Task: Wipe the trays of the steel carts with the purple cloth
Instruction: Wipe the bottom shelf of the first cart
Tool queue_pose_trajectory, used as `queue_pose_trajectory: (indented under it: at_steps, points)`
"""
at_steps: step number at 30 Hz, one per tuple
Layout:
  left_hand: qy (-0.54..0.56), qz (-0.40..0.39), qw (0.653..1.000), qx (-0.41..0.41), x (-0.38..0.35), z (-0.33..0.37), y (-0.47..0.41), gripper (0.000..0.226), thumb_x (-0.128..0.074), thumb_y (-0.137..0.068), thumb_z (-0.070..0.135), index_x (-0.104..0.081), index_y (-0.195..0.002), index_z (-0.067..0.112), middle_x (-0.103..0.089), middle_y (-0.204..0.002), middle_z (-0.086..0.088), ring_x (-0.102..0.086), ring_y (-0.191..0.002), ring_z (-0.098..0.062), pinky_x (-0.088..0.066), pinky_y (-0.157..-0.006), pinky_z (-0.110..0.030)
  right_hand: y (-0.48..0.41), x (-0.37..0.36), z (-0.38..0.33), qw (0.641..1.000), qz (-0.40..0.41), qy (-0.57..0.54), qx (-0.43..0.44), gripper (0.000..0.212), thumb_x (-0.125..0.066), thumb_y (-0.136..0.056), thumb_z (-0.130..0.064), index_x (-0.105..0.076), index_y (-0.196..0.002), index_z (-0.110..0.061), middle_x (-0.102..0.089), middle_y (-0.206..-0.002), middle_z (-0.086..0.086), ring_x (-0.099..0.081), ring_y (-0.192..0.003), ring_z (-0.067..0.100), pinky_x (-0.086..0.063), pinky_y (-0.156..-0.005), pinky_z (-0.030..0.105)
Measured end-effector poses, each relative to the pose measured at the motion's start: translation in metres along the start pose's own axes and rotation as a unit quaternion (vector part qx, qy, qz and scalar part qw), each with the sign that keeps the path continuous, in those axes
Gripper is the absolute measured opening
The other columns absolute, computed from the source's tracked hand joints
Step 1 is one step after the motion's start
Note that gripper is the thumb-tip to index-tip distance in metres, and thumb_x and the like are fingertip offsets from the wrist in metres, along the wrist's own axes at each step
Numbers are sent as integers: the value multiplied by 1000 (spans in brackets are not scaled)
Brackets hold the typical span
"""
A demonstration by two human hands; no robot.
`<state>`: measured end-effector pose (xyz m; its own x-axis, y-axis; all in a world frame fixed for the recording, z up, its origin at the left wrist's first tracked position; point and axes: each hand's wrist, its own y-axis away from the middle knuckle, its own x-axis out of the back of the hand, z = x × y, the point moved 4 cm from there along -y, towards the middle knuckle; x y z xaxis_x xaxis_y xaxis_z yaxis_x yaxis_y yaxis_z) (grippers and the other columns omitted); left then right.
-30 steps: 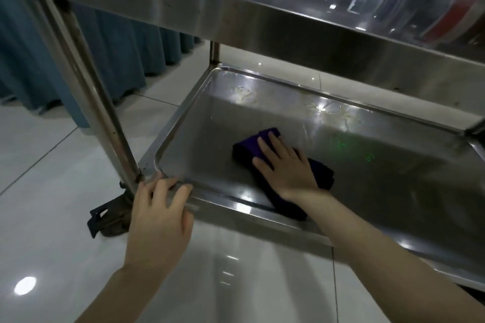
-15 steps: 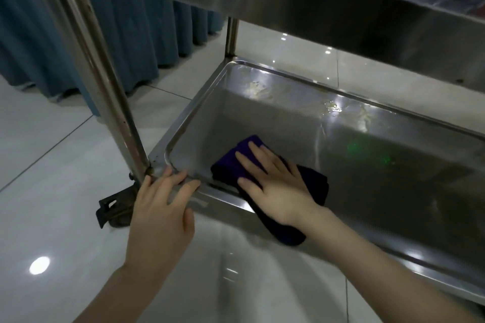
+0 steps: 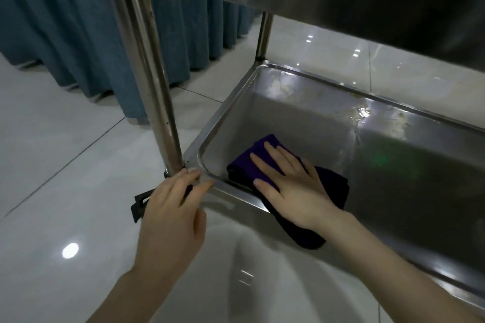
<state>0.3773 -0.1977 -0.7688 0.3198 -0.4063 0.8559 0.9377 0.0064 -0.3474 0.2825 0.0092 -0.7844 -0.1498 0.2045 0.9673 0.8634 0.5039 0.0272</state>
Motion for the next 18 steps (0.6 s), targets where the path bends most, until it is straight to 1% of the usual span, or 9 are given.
queue_pose_trajectory:
  at_steps: [2,4,5,7,9,11,13,15,18]
  points:
    - [5,-5,1000,12,-4,0,2,50,-60,-76,2,-62,-125,14,-56,-135,-6,-46,-132,-26,-39,-106,-43,-19,5,9,999,25,27,-20,61,0,-90,-72,2,-148,-54,13,-157,-25,12,-142,-4,7,-113,32]
    - [2,-9,1000,14,-6,2,1,50,-58,-76,5,-62,-125,13,-56,-135,-7,-46,-132,-27,-40,-105,-44,-57,14,30,992,59,67,-85,57,-14,-97,-64,-10,-151,-47,2,-163,-14,0,-148,9,-5,-118,40]
    - [0,-11,1000,15,-6,2,0,48,-61,-77,5,-62,-124,13,-57,-134,-8,-47,-131,-28,-41,-105,-46,-79,19,41,988,53,66,-131,57,-18,-98,-61,-11,-152,-44,0,-163,-10,-1,-149,13,-7,-119,43]
    - [3,-23,999,27,-3,3,-2,50,-69,-75,2,-63,-123,14,-58,-132,-6,-47,-131,-26,-40,-106,-47,-115,28,55,976,9,24,-214,59,-16,-99,-59,-6,-154,-39,5,-164,-6,3,-150,17,-4,-119,49]
    - [8,-30,999,35,1,4,-3,51,-70,-73,3,-64,-122,16,-60,-130,-3,-48,-130,-22,-38,-108,-46,-130,30,56,973,-8,0,-232,60,-14,-100,-59,-3,-154,-38,8,-164,-5,6,-150,18,-1,-118,53]
    - [12,-23,999,22,3,4,-3,47,-66,-73,5,-66,-119,15,-62,-127,-2,-51,-127,-19,-38,-109,-43,-119,27,39,984,-8,10,-175,58,-14,-100,-59,-5,-154,-41,8,-163,-8,5,-150,16,-1,-118,51]
    - [32,-11,999,13,5,0,-5,48,-64,-69,7,-67,-116,14,-64,-124,0,-52,-124,-14,-33,-109,-33,-86,14,10,997,-3,36,-67,58,-8,-96,-64,-4,-151,-47,10,-162,-13,7,-149,10,1,-119,46]
    - [48,-7,999,10,6,-5,-7,48,-70,-65,3,-68,-112,14,-65,-121,1,-52,-121,-11,-31,-106,-27,-49,3,-22,999,-9,23,33,59,2,-90,-71,3,-147,-55,16,-158,-23,15,-144,0,10,-116,37]
    - [55,1,998,8,4,-8,-7,44,-70,-67,2,-68,-110,15,-65,-118,3,-54,-122,-10,-40,-103,-32,-28,-7,-43,996,-31,-19,84,55,5,-87,-76,7,-141,-64,21,-150,-33,21,-136,-11,15,-110,28]
